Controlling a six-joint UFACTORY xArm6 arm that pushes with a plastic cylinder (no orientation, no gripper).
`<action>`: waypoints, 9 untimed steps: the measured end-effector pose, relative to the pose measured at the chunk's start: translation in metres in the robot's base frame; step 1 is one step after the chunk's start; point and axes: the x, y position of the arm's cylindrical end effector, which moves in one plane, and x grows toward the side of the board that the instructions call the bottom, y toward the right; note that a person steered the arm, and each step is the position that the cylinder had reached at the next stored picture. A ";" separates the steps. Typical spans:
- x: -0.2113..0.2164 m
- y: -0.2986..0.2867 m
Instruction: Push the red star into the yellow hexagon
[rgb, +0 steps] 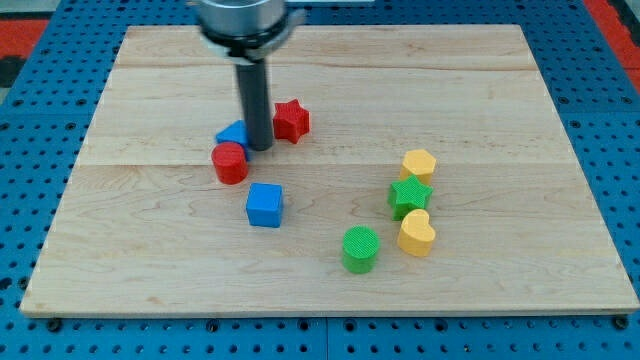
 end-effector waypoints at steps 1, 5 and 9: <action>-0.020 -0.013; -0.065 0.097; 0.005 0.081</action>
